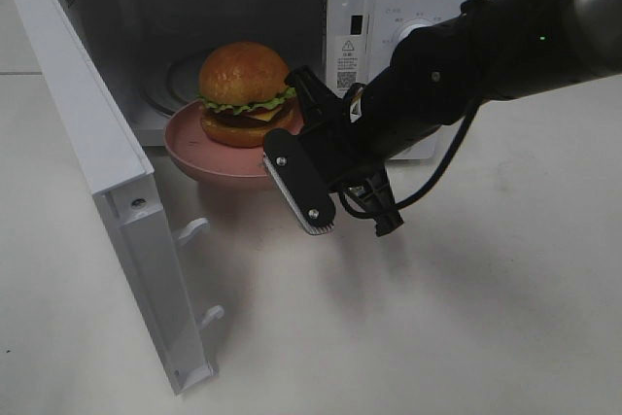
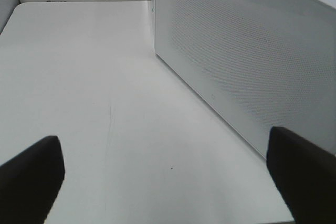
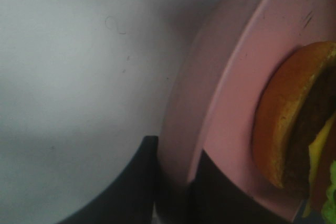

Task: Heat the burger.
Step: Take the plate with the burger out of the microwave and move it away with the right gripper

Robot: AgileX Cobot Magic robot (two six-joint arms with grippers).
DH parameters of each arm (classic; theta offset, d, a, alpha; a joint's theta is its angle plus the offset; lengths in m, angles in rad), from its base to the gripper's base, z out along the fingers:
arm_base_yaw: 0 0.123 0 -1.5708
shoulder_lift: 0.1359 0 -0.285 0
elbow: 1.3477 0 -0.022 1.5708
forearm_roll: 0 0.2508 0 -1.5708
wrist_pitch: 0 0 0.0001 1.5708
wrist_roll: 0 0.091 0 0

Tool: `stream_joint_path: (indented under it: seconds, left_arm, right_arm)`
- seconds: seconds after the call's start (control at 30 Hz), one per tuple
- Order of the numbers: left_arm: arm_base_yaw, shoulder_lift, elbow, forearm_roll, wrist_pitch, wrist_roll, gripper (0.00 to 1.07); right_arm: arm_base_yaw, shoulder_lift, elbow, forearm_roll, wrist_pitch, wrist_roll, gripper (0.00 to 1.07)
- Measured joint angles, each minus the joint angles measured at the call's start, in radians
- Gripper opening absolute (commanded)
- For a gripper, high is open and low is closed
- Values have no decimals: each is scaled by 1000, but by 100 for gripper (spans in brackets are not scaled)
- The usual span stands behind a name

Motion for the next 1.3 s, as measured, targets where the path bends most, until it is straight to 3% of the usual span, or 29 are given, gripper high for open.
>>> stream_joint_path:
  seconds: [0.97, 1.3]
  left_arm:
    - [0, 0, 0, 0, 0, 0, 101]
    - [0, 0, 0, 0, 0, 0, 101]
  right_arm:
    - [-4, -500, 447, 36, -14, 31, 0]
    - [-4, -747, 565, 13, 95, 47, 0]
